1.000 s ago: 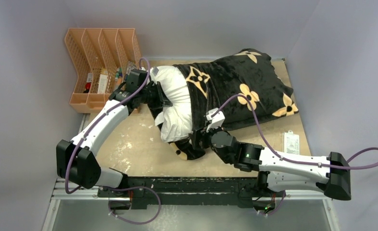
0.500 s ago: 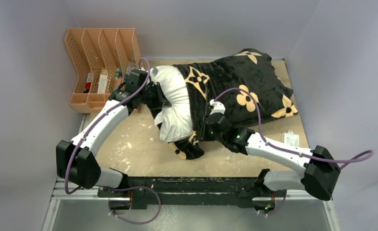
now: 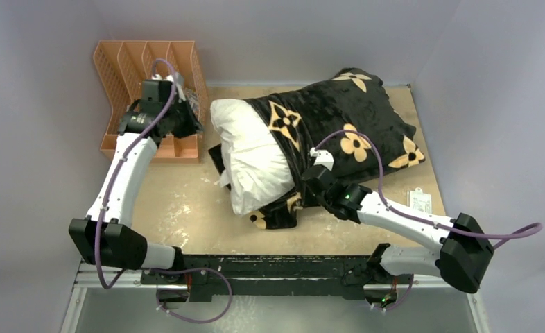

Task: Remove the pillowcase from the pillow
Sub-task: Remove the pillow from the pillowcase.

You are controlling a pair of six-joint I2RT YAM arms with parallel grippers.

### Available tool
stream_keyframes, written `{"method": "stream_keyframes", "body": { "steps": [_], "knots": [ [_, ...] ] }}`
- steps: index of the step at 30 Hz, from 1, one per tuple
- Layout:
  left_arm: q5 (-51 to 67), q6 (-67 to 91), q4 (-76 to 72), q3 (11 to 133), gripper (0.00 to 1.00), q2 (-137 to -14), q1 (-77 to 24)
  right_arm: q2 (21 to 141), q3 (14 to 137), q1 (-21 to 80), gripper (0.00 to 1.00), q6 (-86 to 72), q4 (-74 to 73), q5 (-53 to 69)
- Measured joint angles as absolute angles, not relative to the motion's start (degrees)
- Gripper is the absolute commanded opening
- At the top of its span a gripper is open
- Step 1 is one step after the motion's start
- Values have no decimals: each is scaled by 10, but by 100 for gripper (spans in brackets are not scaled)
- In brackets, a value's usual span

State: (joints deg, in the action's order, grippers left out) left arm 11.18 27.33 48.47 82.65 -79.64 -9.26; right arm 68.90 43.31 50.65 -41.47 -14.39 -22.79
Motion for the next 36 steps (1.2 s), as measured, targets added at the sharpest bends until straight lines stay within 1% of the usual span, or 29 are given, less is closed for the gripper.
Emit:
{"method": "stream_keyframes", "body": {
  "steps": [1, 2, 4, 5, 6, 7, 8, 9, 12, 16, 21, 25, 30, 36],
  "knots": [
    [111, 274, 478, 835, 0, -794, -74, 684, 425, 504, 42, -409, -148, -215],
    [113, 276, 465, 835, 0, -789, -59, 678, 419, 500, 52, -402, -159, -196],
    [127, 281, 449, 828, 0, -781, -55, 665, 418, 493, 63, -399, -180, -157],
    [135, 283, 443, 819, 0, -776, -59, 654, 418, 491, 66, -396, -182, -135],
    [142, 284, 441, 810, 8, -773, -62, 644, 419, 491, 67, -395, -182, -119],
    [145, 285, 440, 802, 28, -770, -65, 635, 421, 491, 68, -394, -181, -107],
    [147, 285, 440, 791, 45, -766, -67, 628, 423, 491, 69, -394, -179, -94],
    [146, 281, 438, 780, 56, -761, -68, 623, 424, 491, 69, -395, -173, -77],
    [136, 288, 437, 736, 68, -738, -68, 618, 434, 491, 72, -394, -161, -38],
    [143, 297, 414, 641, 74, -682, -68, 639, 458, 491, 73, -387, -161, -20],
    [270, 348, 331, 499, 77, -617, -72, 692, 483, 491, 74, -379, -165, -18],
    [321, 412, 264, 408, 79, -561, -116, 712, 483, 491, 74, -379, -162, -12],
    [297, 430, 217, 389, 81, -568, -222, 720, 483, 491, 74, -380, -147, 4],
    [235, 445, 198, 334, 83, -568, -234, 729, 485, 491, 74, -380, -147, 13]
  ]
}}
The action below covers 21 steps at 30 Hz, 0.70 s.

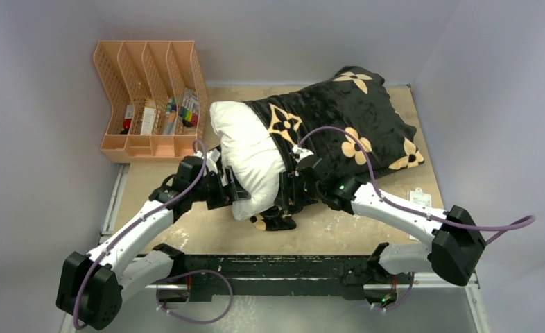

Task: Remove the pillowcase from the pillow
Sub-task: Remove the pillow from the pillowcase.

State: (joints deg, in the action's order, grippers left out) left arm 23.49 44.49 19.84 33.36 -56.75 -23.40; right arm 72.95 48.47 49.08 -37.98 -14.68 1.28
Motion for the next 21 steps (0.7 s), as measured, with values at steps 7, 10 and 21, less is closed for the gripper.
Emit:
{"method": "stream_keyframes", "body": {
  "steps": [7, 10, 21],
  "knots": [
    [147, 480, 211, 310, 84, -526, -249, 719, 481, 491, 74, -384, -139, 12],
    [159, 523, 132, 272, 85, -524, -253, 715, 472, 491, 74, -387, -126, 13],
    [244, 648, -150, 249, 0, -659, -300, 679, 448, 490, 77, -390, -136, 34]
  ]
}}
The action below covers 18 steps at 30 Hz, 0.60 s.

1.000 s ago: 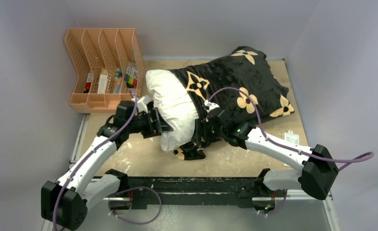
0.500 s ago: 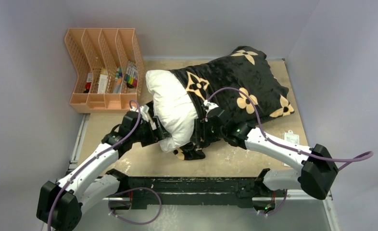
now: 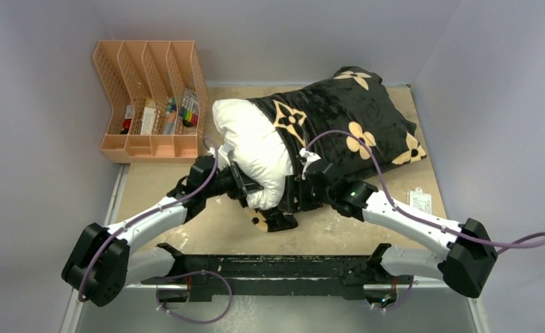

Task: Remove the pillowcase from the pillow
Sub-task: Remove the pillow from the pillowcase.

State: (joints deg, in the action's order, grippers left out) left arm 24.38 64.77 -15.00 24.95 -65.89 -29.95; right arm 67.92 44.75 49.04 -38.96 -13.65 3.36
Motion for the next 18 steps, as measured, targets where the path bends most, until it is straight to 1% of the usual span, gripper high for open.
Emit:
{"method": "stream_keyframes", "body": {
  "steps": [7, 8, 9, 10, 12, 15, 16, 18],
  "knots": [
    [231, 576, 23, 448, 0, -658, -303, 595, 441, 490, 80, -401, -176, 24],
    [229, 569, 33, 471, 0, -658, -303, 578, 436, 490, 81, -407, -177, 14],
    [226, 564, 41, 489, 0, -658, -304, 563, 430, 491, 87, -412, -177, 5],
    [222, 560, 49, 506, 0, -658, -304, 545, 418, 491, 88, -416, -168, -5],
    [221, 557, 58, 526, 0, -660, -305, 510, 385, 491, 88, -419, -140, -17],
    [221, 553, 70, 533, 0, -665, -305, 488, 340, 491, 89, -420, -83, -31],
    [222, 553, 77, 533, 0, -667, -305, 487, 328, 491, 93, -420, -56, -37],
    [222, 552, 93, 533, 0, -671, -305, 492, 298, 491, 94, -417, 22, -51]
  ]
}}
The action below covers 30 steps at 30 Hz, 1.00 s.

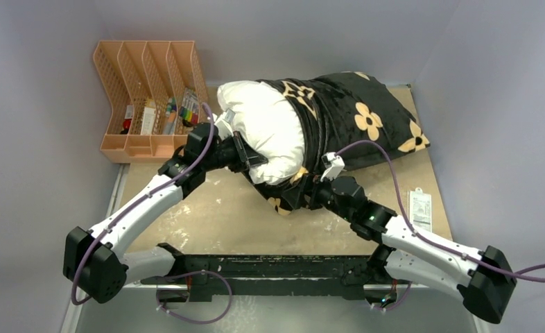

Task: Remove the pillowcase from the pillow
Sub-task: Remove the pillow from the pillowcase.

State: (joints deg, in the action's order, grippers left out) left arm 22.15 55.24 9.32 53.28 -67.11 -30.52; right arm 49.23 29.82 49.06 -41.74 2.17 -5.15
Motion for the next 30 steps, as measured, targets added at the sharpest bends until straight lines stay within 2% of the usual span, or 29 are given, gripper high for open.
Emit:
{"method": "stream_keyframes", "body": {
  "steps": [5, 8, 9, 12, 14, 15, 16, 19, 23, 26, 30],
  "knots": [
    [218, 555, 113, 541, 0, -674, -305, 583, 272, 493, 95, -375, 240, -70],
    [204, 559, 124, 566, 0, -681, -305, 664, 267, 523, 89, -303, 370, -97],
    [199, 559, 127, 577, 0, -686, -304, 689, 265, 537, 82, -271, 413, -111],
    [187, 559, 145, 624, 0, -711, -303, 763, 261, 573, 49, -176, 537, -168],
    [182, 559, 160, 664, 0, -733, -301, 802, 253, 581, 18, -124, 616, -209],
    [181, 559, 163, 679, 0, -742, -301, 820, 248, 582, 6, -91, 662, -231],
    [180, 557, 173, 701, 0, -751, -301, 835, 243, 583, 0, -58, 703, -254],
    [163, 541, 205, 743, 0, -761, -302, 858, 242, 586, 0, 36, 786, -318],
    [131, 500, 276, 808, 0, -774, -301, 849, 242, 592, 0, 116, 802, -378],
    [135, 475, 321, 852, 0, -793, -274, 821, 234, 592, 0, 107, 749, -420],
    [153, 468, 357, 863, 0, -799, -200, 720, 211, 587, 0, -33, 582, -398]
  ]
}}
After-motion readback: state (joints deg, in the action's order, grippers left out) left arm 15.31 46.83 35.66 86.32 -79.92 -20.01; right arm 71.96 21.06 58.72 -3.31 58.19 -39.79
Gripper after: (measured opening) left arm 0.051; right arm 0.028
